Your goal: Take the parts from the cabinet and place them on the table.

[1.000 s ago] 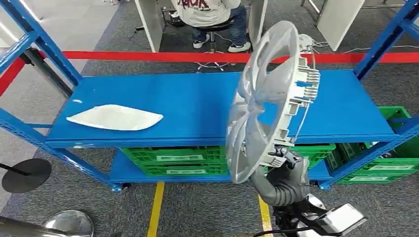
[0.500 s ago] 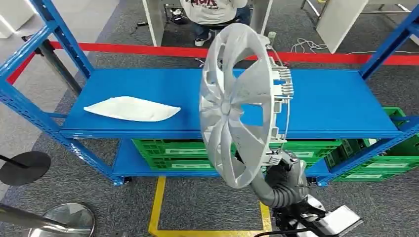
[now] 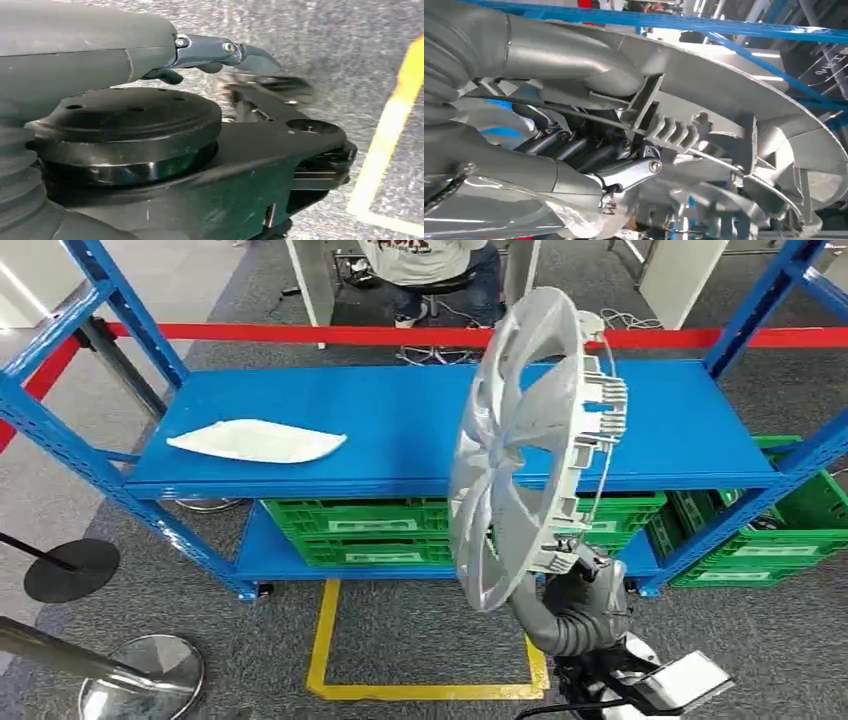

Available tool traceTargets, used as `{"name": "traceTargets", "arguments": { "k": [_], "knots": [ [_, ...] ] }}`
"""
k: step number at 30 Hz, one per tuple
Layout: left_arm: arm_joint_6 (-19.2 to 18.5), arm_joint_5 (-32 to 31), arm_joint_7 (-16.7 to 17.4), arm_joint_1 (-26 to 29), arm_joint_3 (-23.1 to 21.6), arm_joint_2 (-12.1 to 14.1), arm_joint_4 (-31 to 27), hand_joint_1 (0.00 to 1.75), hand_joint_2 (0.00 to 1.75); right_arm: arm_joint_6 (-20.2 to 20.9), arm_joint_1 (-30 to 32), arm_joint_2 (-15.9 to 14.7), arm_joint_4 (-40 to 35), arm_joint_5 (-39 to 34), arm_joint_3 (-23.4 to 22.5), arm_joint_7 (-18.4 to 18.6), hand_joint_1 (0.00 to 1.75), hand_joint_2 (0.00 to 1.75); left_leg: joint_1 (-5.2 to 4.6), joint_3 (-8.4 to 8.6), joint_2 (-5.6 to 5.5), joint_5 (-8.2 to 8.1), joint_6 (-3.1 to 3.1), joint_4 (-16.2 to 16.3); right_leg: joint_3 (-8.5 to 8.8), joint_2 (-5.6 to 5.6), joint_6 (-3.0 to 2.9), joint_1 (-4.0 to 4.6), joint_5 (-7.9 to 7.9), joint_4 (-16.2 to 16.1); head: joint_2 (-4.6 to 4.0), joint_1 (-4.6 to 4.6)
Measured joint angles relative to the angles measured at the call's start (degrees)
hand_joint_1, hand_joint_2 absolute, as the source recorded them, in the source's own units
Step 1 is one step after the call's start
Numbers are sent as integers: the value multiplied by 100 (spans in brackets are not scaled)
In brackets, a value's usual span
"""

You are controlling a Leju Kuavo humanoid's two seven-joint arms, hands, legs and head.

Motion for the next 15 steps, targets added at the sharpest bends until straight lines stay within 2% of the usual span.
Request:
{"name": "traceTargets", "arguments": {
  "k": [1,2,3,4,5,7,8,9,10,11,12,13,14,15],
  "knots": [
    [0,0,0,-1,0,2,0,0,175,0,0,0,4,2,0,0,175,175,1,202,0,188,12,-223,-82,1,16,1,46,24,0,-2],
    [0,-2,0,-2,0,4,0,0,175,-7,-1,0,7,2,-2,0,175,175,-1,503,-1,363,39,-630,-141,7,27,4,81,47,0,0],
    [0,-4,0,-4,0,4,2,0,175,-13,-1,0,7,2,-2,0,175,175,-9,899,-3,497,92,-1214,-190,14,45,8,115,65,0,-4],
    [2,-4,-2,-14,0,13,0,0,175,-18,2,0,7,2,-2,0,175,175,-25,1167,-8,369,164,-1672,-217,13,73,6,143,71,0,-2],
    [7,-9,-4,-16,-2,15,0,0,175,-31,-4,0,7,7,-2,0,175,175,-44,1270,-8,347,182,-1870,-240,13,112,27,183,80,0,13],
    [11,-17,-7,-19,-6,15,0,0,175,-33,-6,0,7,13,0,0,175,175,-75,1219,-10,367,220,-1871,-282,2,196,-3,275,70,0,2],
    [18,-17,-7,-9,-7,15,0,0,175,-33,-2,0,7,13,0,0,175,175,-88,1191,-8,417,271,-1884,-281,2,239,-9,326,47,0,4],
    [24,-17,-7,-4,-7,2,2,0,175,-33,-1,-2,7,13,0,0,175,175,-24,1171,17,516,329,-1964,-320,18,268,-16,286,71,0,2],
    [22,-15,-7,-15,-7,9,2,0,175,-33,1,-2,7,13,2,0,175,175,-35,1115,30,575,348,-1965,-394,32,294,-16,77,165,0,15],
    [22,-15,-11,-22,-7,11,2,0,175,-35,-1,-2,7,15,4,0,175,175,-36,1040,38,626,409,-1961,-508,37,320,-19,-276,456,0,35],
    [20,-15,-15,-22,-7,9,2,0,175,-35,3,-4,7,24,7,0,175,175,-43,963,40,686,416,-1956,-615,36,337,-26,-617,900,0,46],
    [15,-15,-20,-20,-7,7,2,0,175,-37,9,-7,7,31,13,2,175,175,-49,877,44,751,416,-1952,-732,36,363,-26,-860,1372,0,37],
    [15,-15,-20,-19,-7,9,2,0,175,-42,17,-7,7,28,20,2,175,175,-51,790,48,811,411,-1944,-789,37,384,-26,-935,1699,0,44],
    [15,-15,-22,-18,-7,9,2,0,175,-52,25,-11,7,28,22,2,175,175,-51,708,51,867,403,-1935,-744,37,395,-30,-846,1798,0,37]
  ]
}}
